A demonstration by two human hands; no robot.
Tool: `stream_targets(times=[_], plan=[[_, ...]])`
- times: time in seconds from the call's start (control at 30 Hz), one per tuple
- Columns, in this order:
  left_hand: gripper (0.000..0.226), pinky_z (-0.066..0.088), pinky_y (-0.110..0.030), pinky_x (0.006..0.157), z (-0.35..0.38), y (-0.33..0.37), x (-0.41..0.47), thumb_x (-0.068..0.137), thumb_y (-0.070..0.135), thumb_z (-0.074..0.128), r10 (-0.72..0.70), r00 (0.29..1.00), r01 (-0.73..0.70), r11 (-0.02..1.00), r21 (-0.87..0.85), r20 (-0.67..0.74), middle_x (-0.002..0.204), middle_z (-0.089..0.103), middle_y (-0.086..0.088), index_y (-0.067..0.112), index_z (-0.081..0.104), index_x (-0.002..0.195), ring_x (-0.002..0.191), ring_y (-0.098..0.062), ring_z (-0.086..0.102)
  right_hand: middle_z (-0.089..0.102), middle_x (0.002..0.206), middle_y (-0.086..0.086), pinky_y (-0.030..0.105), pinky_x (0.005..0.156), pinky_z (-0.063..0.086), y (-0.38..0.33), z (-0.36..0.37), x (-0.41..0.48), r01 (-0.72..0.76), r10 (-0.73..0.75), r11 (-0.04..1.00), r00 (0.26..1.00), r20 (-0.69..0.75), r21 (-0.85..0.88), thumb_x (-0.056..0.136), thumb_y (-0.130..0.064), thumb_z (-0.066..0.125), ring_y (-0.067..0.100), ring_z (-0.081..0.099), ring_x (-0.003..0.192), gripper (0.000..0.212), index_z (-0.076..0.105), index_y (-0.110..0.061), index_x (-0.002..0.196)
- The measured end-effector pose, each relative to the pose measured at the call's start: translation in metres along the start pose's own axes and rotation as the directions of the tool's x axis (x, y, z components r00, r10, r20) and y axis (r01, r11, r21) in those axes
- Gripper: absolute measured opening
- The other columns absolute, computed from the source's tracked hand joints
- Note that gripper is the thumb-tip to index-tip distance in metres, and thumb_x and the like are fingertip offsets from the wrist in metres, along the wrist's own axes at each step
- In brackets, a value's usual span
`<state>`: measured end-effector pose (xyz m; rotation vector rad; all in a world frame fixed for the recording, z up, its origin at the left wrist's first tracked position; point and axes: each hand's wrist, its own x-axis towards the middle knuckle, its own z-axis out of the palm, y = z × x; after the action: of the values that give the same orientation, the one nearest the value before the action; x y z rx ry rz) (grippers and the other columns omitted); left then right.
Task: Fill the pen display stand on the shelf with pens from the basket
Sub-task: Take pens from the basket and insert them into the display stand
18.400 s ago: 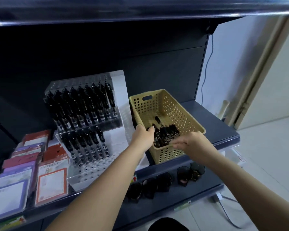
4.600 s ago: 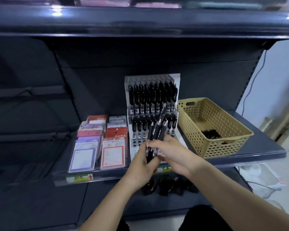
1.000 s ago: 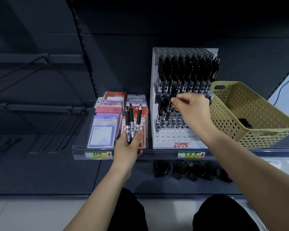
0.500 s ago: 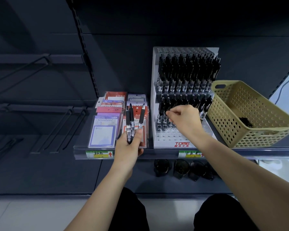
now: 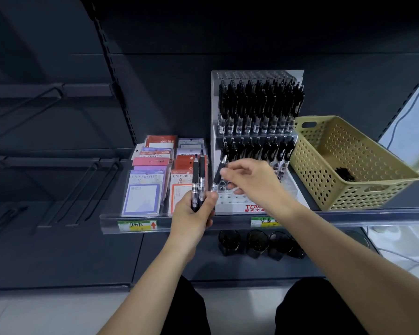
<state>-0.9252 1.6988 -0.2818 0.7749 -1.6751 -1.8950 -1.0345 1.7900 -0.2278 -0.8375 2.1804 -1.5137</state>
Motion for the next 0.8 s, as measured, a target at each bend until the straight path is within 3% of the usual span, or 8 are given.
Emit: stream_targets(times=[0.13, 0.23, 0.3, 0.4, 0.5, 0.6, 0.7, 0.8], plan=[[0.009, 0.048, -0.017, 0.051, 0.003, 0.001, -0.004, 0.089, 0.025, 0.060, -0.030, 0.999, 0.031, 0.999, -0.040, 0.027, 0.072, 0.059, 0.000, 0.016, 0.060, 0.085, 0.060, -0.005, 0.058, 0.067, 0.078, 0.006, 0.020, 0.066, 0.057, -0.003, 0.000, -0.005, -0.072, 0.065, 0.986, 0.997, 0.051, 0.150, 0.087, -0.017, 0.065, 0.011, 0.066, 0.067, 0.015, 0.065, -0.003, 0.093], [0.019, 0.052, -0.018, 0.053, -0.001, 0.003, -0.004, 0.092, 0.028, 0.055, -0.080, 0.997, 0.079, 0.993, -0.090, 0.000, 0.085, 0.064, -0.005, 0.009, 0.058, 0.094, 0.068, -0.009, 0.063, 0.065, 0.077, 0.006, 0.021, 0.067, 0.055, -0.003, -0.013, -0.004, -0.108, 0.107, 0.952, 0.994, 0.017, 0.285, 0.089, -0.014, 0.061, 0.010, 0.064, 0.066, 0.009, 0.064, -0.005, 0.091], [0.020, 0.050, -0.018, 0.051, -0.005, 0.005, -0.005, 0.092, 0.030, 0.054, -0.087, 0.996, 0.085, 0.994, -0.066, -0.014, 0.082, 0.063, -0.005, 0.010, 0.058, 0.092, 0.065, -0.009, 0.061, 0.064, 0.076, 0.005, 0.022, 0.068, 0.055, -0.004, -0.021, -0.003, -0.113, 0.121, 0.938, 0.993, -0.004, 0.327, 0.091, -0.014, 0.059, 0.009, 0.063, 0.066, 0.009, 0.063, -0.007, 0.087], [0.021, 0.036, -0.018, 0.047, -0.010, 0.007, -0.005, 0.091, 0.033, 0.055, -0.048, 0.998, 0.050, 0.997, 0.051, -0.042, 0.060, 0.057, 0.010, 0.016, 0.056, 0.080, 0.045, -0.001, 0.043, 0.062, 0.079, 0.002, 0.022, 0.068, 0.055, -0.006, -0.026, -0.003, -0.108, 0.108, 0.965, 0.994, 0.012, 0.241, 0.092, -0.016, 0.057, 0.009, 0.062, 0.069, 0.012, 0.062, -0.010, 0.083], [0.020, 0.030, -0.020, 0.047, -0.010, 0.010, -0.004, 0.089, 0.035, 0.059, -0.007, 0.999, 0.012, 0.994, 0.110, -0.045, 0.046, 0.047, 0.016, 0.019, 0.057, 0.078, 0.043, -0.004, 0.034, 0.063, 0.079, 0.001, 0.020, 0.064, 0.055, -0.009, -0.022, -0.006, -0.089, 0.081, 0.985, 0.995, 0.056, 0.150, 0.093, -0.018, 0.057, 0.009, 0.062, 0.068, 0.012, 0.060, -0.011, 0.084], [0.010, 0.032, -0.020, 0.050, -0.006, 0.016, -0.006, 0.085, 0.031, 0.066, 0.041, 0.999, -0.040, 0.993, 0.110, -0.008, 0.047, 0.049, 0.020, 0.023, 0.062, 0.080, 0.042, 0.000, 0.040, 0.062, 0.073, -0.002, 0.019, 0.064, 0.055, -0.011, -0.015, -0.008, -0.048, 0.041, 0.994, 0.997, 0.065, 0.102, 0.090, -0.021, 0.061, 0.005, 0.061, 0.062, 0.010, 0.062, -0.013, 0.085], [0.012, 0.040, -0.013, 0.054, 0.000, 0.020, -0.009, 0.078, 0.021, 0.073, 0.059, 0.998, -0.061, 0.995, 0.078, 0.034, 0.065, 0.062, 0.016, 0.022, 0.065, 0.087, 0.050, 0.010, 0.051, 0.063, 0.072, -0.002, 0.018, 0.063, 0.055, -0.012, -0.008, -0.010, -0.025, 0.016, 0.994, 0.997, 0.081, 0.103, 0.088, -0.022, 0.064, 0.001, 0.059, 0.058, 0.010, 0.064, -0.012, 0.088], [0.013, 0.038, -0.009, 0.049, 0.005, 0.019, -0.012, 0.076, 0.013, 0.075, 0.084, 0.992, -0.092, 0.992, 0.082, 0.092, 0.057, 0.060, 0.015, 0.019, 0.063, 0.078, 0.048, 0.005, 0.050, 0.063, 0.071, 0.000, 0.021, 0.063, 0.054, -0.013, 0.001, -0.011, -0.030, 0.017, 0.987, 0.996, 0.086, 0.156, 0.086, -0.021, 0.067, 0.004, 0.060, 0.058, 0.013, 0.064, -0.008, 0.089]])
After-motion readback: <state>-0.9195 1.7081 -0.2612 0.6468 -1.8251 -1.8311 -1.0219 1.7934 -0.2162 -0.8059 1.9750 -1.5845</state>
